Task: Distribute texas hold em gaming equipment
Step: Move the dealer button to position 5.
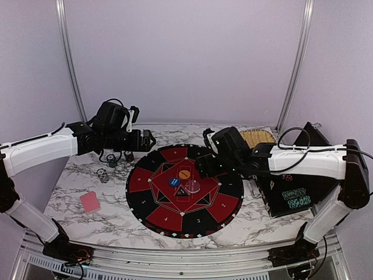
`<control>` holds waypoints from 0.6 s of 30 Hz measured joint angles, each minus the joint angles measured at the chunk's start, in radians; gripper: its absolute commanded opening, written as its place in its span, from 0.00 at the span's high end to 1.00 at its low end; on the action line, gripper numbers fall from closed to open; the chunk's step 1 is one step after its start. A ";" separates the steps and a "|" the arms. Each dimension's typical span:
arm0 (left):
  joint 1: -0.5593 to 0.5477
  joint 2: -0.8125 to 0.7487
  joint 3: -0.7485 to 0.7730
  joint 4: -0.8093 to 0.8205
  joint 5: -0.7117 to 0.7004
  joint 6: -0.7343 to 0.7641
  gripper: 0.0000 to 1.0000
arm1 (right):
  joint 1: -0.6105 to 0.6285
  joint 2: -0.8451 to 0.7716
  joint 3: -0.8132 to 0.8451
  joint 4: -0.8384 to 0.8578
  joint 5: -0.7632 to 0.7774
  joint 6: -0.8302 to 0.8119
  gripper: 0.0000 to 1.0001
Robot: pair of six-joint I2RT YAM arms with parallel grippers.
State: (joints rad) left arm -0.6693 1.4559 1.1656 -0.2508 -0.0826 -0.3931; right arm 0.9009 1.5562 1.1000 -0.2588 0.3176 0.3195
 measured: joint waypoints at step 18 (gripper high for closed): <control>0.021 -0.022 0.000 -0.017 -0.004 0.012 0.01 | -0.002 0.175 -0.135 0.015 -0.148 -0.072 0.29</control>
State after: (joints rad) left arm -0.6487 1.4338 1.1656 -0.2676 -0.0868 -0.3813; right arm 0.8986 1.7309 0.9653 -0.2436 0.1692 0.2474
